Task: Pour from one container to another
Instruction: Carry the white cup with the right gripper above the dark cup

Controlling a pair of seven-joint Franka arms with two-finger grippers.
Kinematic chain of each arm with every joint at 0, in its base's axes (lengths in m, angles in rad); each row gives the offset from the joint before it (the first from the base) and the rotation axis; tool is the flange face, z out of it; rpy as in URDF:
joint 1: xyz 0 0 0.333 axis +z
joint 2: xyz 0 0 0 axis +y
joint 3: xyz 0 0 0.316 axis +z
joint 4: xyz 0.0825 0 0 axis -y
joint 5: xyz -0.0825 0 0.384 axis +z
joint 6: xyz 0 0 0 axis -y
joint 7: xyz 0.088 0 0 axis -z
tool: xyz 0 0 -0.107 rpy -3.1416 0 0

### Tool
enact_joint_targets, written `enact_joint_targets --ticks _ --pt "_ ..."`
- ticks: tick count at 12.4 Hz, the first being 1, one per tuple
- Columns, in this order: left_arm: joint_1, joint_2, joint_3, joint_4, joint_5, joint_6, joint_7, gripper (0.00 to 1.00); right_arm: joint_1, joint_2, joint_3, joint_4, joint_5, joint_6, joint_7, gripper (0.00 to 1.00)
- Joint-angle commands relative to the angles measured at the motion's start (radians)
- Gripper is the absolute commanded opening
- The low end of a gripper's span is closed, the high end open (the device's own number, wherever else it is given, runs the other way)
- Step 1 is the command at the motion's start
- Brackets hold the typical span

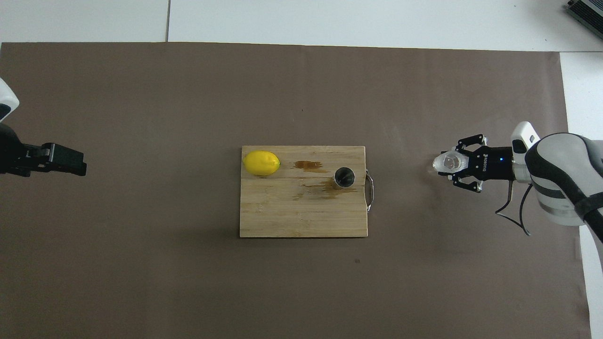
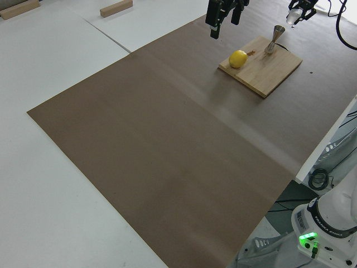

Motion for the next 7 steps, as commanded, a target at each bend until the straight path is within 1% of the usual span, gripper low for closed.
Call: enact_joint_targets --ticks 1,3,7 --pt "0.010 -0.021 -0.005 -0.017 0.015 -0.011 0.002 1.00 0.060 -0.060 0.006 0.005 -0.045 0.009 0.157 0.27" --pt "0.010 -0.021 -0.005 -0.017 0.015 -0.010 0.002 1.00 0.103 -0.075 0.008 0.025 -0.084 0.009 0.251 0.27" --pt "0.010 -0.021 -0.005 -0.017 0.015 -0.010 0.002 1.00 0.210 -0.094 0.006 0.042 -0.107 0.023 0.419 0.26"
